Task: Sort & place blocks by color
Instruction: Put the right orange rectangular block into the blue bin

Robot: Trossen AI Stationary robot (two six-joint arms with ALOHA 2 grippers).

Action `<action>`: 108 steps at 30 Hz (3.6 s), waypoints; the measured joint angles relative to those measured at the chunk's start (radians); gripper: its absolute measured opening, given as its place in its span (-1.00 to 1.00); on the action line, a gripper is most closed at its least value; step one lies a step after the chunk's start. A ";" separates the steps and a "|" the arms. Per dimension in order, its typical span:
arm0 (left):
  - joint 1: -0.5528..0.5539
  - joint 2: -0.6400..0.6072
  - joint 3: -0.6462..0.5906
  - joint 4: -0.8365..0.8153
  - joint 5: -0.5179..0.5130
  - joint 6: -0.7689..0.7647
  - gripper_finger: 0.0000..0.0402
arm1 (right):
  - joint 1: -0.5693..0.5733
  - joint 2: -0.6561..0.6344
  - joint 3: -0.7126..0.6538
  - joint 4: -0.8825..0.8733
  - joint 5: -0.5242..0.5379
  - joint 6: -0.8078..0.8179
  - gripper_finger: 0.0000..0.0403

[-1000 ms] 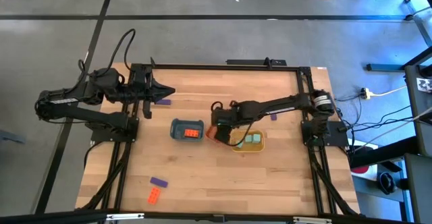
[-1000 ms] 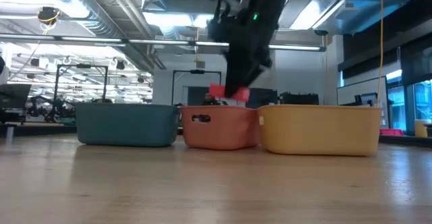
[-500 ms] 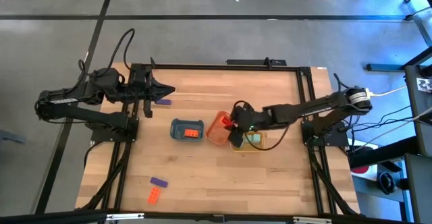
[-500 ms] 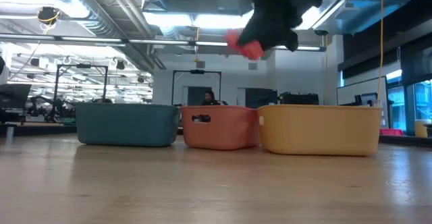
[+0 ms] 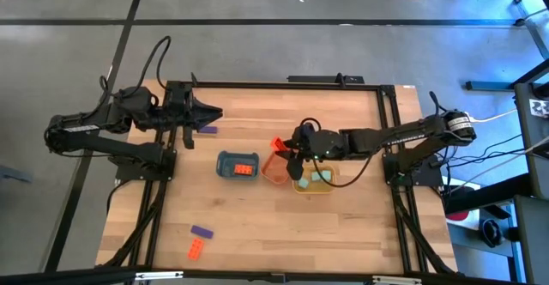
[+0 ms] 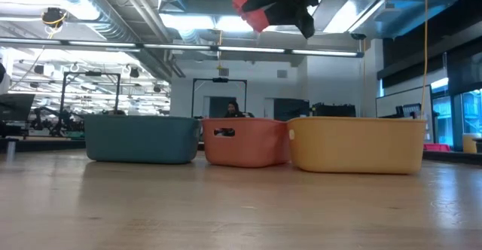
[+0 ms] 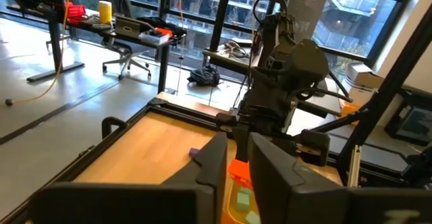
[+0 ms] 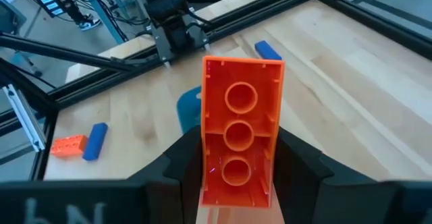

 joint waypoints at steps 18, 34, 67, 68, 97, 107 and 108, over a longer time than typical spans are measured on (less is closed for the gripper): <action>0.000 0.054 0.001 0.046 0.018 -0.054 0.06 | 0.001 0.000 0.000 -0.001 -0.004 0.023 -0.32; -0.021 0.106 0.001 0.065 0.029 -0.073 0.10 | 0.000 0.001 0.000 0.027 -0.021 0.022 -0.32; -0.154 0.492 0.001 0.273 0.112 0.022 0.10 | 0.001 0.002 0.001 0.251 -0.227 -0.118 -0.32; -0.154 0.497 0.000 0.275 0.123 0.017 0.10 | 0.001 0.002 0.001 0.258 -0.241 -0.133 -0.32; -0.126 0.506 0.001 0.343 0.168 -0.054 -0.36 | 0.000 0.002 0.001 0.248 -0.272 -0.172 -0.22; -0.028 0.313 0.000 0.061 0.134 -0.001 -0.36 | -0.022 -0.028 0.155 -0.203 -0.257 -0.157 0.61; -0.021 0.289 0.001 0.046 0.118 0.005 -0.36 | -0.024 -0.030 0.175 -0.253 -0.254 -0.159 0.64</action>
